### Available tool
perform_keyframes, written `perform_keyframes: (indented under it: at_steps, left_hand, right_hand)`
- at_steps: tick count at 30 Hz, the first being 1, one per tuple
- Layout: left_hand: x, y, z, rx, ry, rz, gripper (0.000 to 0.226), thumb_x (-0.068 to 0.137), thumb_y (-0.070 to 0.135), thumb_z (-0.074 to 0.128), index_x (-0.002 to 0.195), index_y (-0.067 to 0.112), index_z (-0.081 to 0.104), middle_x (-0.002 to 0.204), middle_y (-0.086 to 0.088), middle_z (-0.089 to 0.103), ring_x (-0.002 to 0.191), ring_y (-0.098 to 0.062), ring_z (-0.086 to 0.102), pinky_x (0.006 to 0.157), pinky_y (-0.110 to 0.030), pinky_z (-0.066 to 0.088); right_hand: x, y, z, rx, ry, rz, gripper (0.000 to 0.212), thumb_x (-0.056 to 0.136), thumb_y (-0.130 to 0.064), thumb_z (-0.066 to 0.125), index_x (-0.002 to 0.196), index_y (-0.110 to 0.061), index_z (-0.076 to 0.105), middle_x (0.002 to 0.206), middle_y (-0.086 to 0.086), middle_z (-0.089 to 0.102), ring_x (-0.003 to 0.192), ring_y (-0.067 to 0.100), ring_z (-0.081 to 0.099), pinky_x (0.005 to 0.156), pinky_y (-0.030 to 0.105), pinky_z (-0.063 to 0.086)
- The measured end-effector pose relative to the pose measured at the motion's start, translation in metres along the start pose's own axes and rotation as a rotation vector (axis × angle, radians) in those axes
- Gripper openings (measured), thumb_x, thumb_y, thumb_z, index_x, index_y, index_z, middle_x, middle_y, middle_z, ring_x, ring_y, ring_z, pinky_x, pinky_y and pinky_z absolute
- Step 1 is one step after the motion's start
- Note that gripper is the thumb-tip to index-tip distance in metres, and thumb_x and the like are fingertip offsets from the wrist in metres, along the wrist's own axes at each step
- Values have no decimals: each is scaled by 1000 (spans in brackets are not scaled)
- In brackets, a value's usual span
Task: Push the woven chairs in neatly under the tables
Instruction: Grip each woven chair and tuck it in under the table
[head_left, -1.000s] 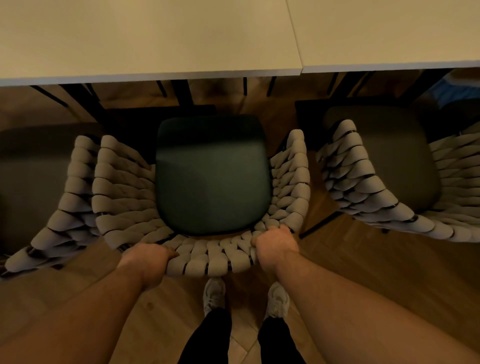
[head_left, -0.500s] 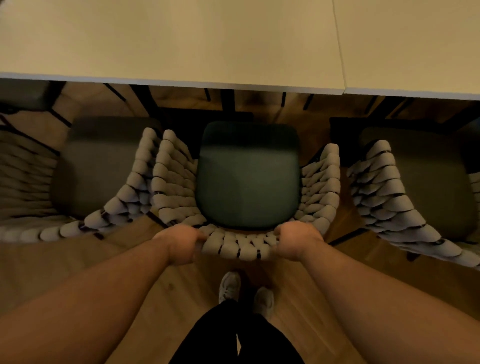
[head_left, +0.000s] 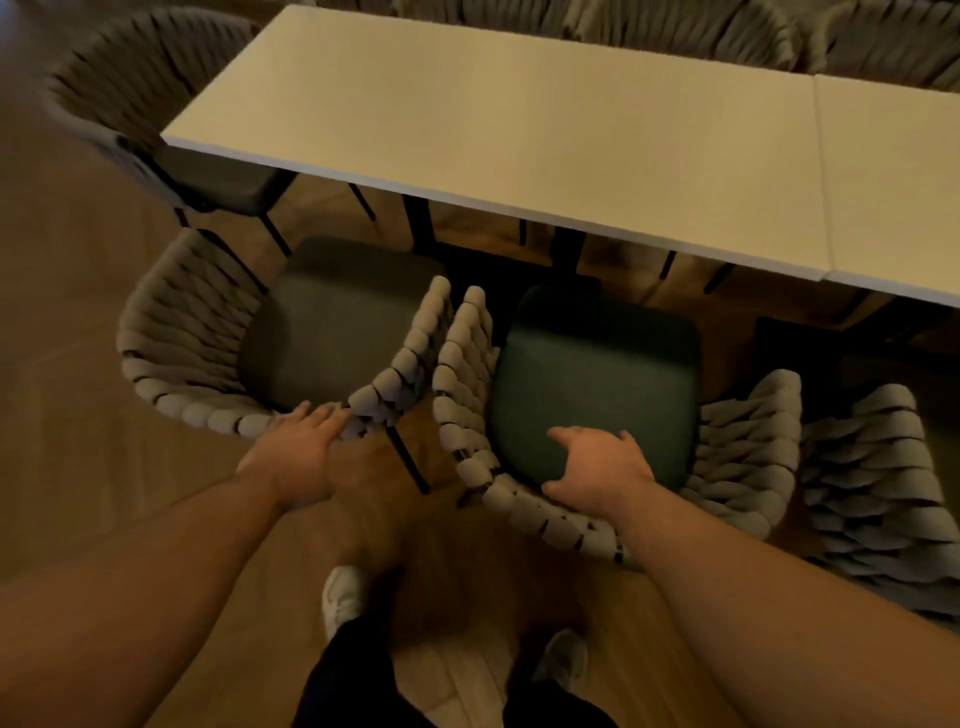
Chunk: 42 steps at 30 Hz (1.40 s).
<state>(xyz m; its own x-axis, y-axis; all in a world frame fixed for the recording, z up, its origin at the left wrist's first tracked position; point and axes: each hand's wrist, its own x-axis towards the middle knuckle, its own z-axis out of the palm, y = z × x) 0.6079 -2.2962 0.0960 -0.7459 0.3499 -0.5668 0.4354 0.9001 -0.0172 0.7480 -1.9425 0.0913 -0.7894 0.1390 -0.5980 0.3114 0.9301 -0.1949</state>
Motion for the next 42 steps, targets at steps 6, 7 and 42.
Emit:
perform_keyframes:
  at_steps: [6, 7, 42]
  left_hand:
    - [24, -121, -6, 40, 14, -70, 112, 88, 43, 77, 170, 30, 1, 178, -2, 6, 164, -30, 3, 132, -48, 15]
    - [32, -142, -8, 50, 18, -63, 114, 87, 40, 78, 170, 31, 1, 178, -2, 6, 164, -30, 3, 132, -48, 15]
    - [243, -422, -2, 592, -354, 673, 68, 102, 12, 48, 163, 40, 34, 172, 10, 30, 154, -20, 35, 129, -44, 22]
  right_hand:
    - [50, -103, -21, -11, 81, -39, 87, 94, -56, 70, 168, -35, 28, 172, -5, 35, 159, 23, 29, 131, 61, 13]
    - [58, -123, -21, -5, 89, -29, 86, 94, -55, 70, 167, -34, 29, 172, -5, 36, 159, 23, 29, 130, 61, 13]
    - [245, -444, 64, -125, -376, 71, 68, 91, -21, 66, 155, -37, 51, 139, 3, 63, 122, 29, 59, 92, 41, 45]
